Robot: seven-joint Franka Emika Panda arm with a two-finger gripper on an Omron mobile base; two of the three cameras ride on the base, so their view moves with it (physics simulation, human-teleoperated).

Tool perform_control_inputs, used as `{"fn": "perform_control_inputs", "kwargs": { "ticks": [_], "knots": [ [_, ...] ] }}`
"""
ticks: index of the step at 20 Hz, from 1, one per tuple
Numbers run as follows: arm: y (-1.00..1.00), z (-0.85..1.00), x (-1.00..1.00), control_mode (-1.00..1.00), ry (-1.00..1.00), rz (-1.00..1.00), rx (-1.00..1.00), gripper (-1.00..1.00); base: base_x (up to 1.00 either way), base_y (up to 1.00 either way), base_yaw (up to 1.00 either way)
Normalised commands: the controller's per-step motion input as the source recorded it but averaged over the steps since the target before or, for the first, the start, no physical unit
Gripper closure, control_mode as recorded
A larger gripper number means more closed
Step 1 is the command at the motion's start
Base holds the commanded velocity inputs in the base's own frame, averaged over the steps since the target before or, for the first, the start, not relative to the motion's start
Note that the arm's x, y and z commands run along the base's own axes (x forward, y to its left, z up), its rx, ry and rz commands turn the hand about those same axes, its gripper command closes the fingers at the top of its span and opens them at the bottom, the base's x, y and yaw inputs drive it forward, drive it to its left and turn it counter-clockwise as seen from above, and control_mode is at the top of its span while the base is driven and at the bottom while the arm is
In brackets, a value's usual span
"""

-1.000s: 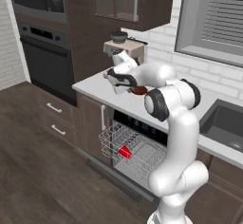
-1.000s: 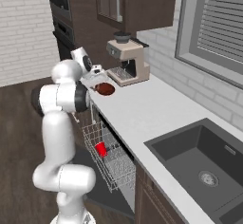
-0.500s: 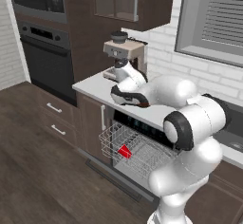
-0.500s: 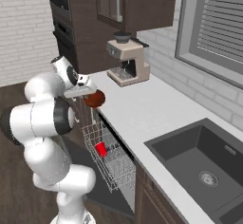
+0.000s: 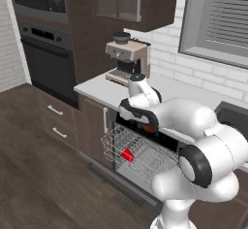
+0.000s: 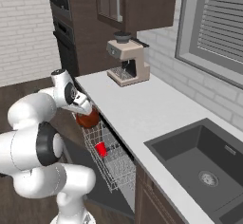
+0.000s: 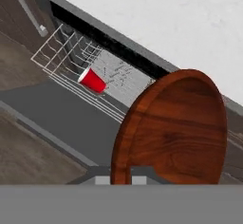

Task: Pick up the cup and bowl from the counter, place them in the dishwasher, and close the dishwasher door.

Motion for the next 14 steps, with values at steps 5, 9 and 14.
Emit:
{"fn": "perform_control_inputs", "kwargs": {
  "ticks": [5, 9, 14],
  "knots": [
    [0.02, -0.66, -0.46, -1.00, -0.16, -0.20, 0.07, 1.00, 0.00, 0.00, 0.00],
    [-0.04, -0.65, -0.04, -1.00, -0.04, -0.14, 0.00, 1.00, 0.00, 0.00, 0.00],
    [-0.12, -0.81, 0.32, -1.00, 0.10, -0.02, 0.00, 1.00, 0.00, 0.00, 0.00]
  ]
}}
